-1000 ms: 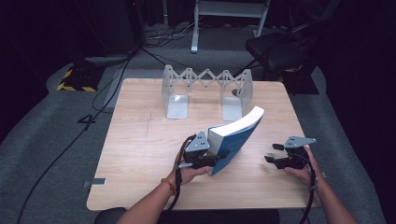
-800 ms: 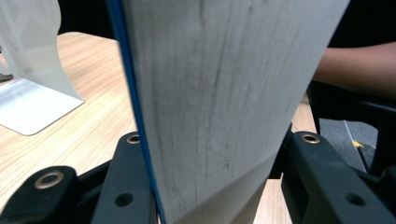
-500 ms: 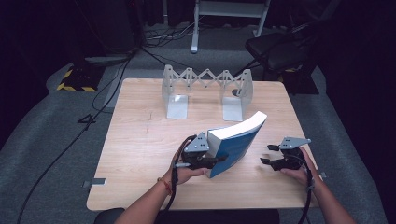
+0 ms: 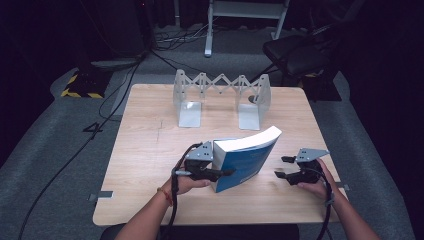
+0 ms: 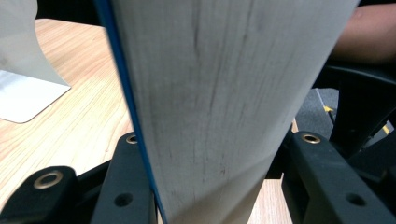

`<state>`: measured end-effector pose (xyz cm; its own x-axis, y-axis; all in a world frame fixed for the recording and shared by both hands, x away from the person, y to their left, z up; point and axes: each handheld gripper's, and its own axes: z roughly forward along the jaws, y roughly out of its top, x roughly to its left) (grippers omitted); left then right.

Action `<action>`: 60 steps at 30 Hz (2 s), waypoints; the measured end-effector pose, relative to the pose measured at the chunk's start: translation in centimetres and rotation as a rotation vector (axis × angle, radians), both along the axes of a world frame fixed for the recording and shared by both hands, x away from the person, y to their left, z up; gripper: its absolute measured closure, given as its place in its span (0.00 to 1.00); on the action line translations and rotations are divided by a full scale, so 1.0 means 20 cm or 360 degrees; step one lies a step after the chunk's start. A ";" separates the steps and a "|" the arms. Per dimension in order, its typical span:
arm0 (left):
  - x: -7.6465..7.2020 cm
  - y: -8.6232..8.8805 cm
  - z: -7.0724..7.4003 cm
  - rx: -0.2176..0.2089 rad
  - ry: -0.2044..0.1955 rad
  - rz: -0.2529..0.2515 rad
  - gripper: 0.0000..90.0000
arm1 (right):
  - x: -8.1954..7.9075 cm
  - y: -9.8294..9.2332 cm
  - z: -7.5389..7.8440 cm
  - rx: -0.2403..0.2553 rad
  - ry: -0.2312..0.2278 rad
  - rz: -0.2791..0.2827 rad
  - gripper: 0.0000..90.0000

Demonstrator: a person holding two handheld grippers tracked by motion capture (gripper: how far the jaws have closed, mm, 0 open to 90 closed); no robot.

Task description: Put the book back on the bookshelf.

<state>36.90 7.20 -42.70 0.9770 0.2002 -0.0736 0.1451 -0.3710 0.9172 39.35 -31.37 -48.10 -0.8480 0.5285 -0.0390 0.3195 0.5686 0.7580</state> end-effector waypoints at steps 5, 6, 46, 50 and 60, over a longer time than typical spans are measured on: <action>0.00 0.02 0.01 0.0042 -0.0001 -0.0026 0.66 | -0.01 0.03 0.01 0.0011 -0.0001 0.0039 0.35; 0.00 0.03 0.02 0.0048 0.0000 -0.0031 0.66 | -0.01 0.04 0.01 0.0010 0.0002 0.0045 0.35; -0.12 0.10 0.03 0.0230 -0.0238 0.0200 0.54 | 0.00 0.26 0.10 0.0055 -0.0075 0.0288 0.35; -0.13 0.10 0.03 0.0234 -0.0242 0.0216 0.54 | 0.02 0.29 0.11 0.0091 -0.0068 0.0323 0.36; -0.14 0.10 0.01 0.0245 -0.0223 0.0210 0.54 | 0.06 0.36 0.13 0.0140 -0.0053 0.0417 0.35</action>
